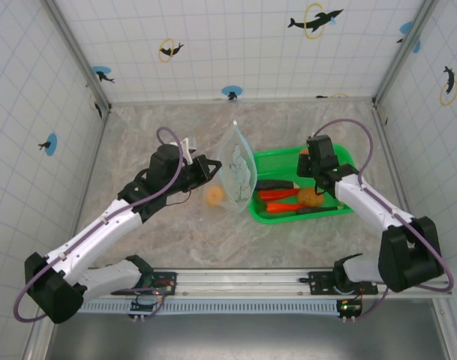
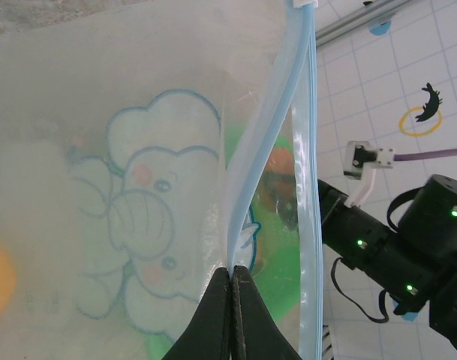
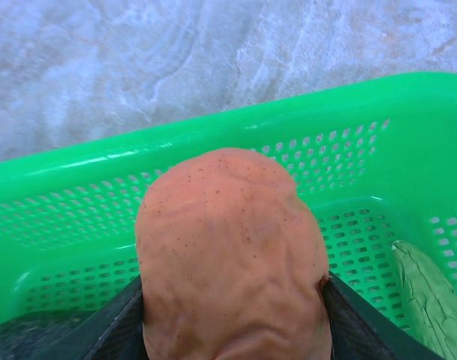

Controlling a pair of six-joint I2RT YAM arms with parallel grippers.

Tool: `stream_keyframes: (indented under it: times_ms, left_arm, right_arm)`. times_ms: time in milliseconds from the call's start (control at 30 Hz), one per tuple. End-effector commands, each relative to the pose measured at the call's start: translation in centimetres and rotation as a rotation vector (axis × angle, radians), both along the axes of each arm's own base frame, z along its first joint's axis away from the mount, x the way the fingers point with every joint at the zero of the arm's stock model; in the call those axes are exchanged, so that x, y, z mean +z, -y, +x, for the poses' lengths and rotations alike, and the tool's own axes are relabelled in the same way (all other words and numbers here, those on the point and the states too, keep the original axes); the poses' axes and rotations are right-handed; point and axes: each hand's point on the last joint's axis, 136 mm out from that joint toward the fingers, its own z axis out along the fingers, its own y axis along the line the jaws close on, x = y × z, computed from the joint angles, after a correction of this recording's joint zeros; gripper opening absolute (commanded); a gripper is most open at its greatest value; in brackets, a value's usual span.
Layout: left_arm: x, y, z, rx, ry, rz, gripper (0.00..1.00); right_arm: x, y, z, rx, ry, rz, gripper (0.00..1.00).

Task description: Place the food in the zip-top bag and seal the zipper

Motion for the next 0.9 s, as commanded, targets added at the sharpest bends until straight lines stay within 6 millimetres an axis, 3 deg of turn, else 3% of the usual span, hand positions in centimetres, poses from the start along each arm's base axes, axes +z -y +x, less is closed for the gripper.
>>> stream_keyframes:
  times_ms: [0,300,467,767,867]
  left_arm:
    - [1.5,0.0,-0.1,0.001,0.024,-0.034,0.00]
    - [0.7,0.6,-0.1,-0.016,-0.004,-0.040,0.00]
    - [0.4,1.0,0.2,-0.023,-0.013,-0.048,0.00]
    - [0.6,1.5,0.5,-0.031,-0.016,-0.063,0.00]
    - [0.5,1.5,0.5,-0.030,-0.015,-0.063,0.00]
  right_arm:
    - [1.6,-1.2,-1.1,0.041,0.032,0.065,0.36]
    - [9.5,-5.1,-2.8,0.194,0.177,0.269,0.37]
    - [14.4,-8.4,-4.4,0.328,0.254,0.408,0.38]
    - [19.6,-14.2,-8.3,0.597,0.283,0.644,0.39]
    - [19.8,-15.6,-9.2,0.654,0.252,0.716,0.39]
